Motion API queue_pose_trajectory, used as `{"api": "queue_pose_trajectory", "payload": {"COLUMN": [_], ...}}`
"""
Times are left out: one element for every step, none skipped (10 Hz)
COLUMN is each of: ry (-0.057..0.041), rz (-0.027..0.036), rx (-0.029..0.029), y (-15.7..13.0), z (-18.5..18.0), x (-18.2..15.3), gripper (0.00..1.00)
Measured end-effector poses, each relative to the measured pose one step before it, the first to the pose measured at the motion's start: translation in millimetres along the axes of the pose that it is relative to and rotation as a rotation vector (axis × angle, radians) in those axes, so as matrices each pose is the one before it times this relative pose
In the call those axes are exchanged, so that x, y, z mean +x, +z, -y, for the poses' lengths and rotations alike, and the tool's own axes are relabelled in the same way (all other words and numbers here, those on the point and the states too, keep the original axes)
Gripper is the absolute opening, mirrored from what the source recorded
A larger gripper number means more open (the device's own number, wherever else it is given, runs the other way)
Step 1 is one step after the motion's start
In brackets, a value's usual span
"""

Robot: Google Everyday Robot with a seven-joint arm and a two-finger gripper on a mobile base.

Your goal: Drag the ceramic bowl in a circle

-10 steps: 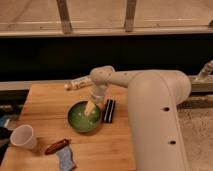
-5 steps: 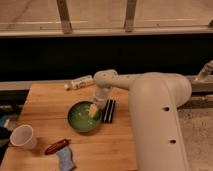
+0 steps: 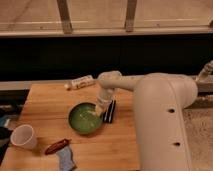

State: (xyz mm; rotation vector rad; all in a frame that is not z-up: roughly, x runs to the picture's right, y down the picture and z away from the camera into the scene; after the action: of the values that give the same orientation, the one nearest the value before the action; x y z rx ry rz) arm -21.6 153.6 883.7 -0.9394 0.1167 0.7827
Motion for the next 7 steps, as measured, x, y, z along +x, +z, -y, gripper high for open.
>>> {"api": "queue_pose_trajectory", "payload": {"ry": [0.04276,0.02164,0.02696,0.01373,0.00127,0.00049,0.00016], "rz": [-0.00974,-0.0086,-0.02146,-0.01156,-0.00517,0.00435,0.00045], "rx": [0.00714,0.00455,0.00809,0.00746,-0.00004,0.00104,0.0001], "y": [-3.18,-2.1,-2.96,-2.71,1.56,-1.05,-0.18], "z": [15.07,8.86,15.03,10.08,0.29,-0.13,0.24], "x": [12.63,5.22,1.03,-4.24,2.23,-2.0,0.03], "gripper": [0.0,0.0,0.0,0.0,0.0,0.0,0.0]}}
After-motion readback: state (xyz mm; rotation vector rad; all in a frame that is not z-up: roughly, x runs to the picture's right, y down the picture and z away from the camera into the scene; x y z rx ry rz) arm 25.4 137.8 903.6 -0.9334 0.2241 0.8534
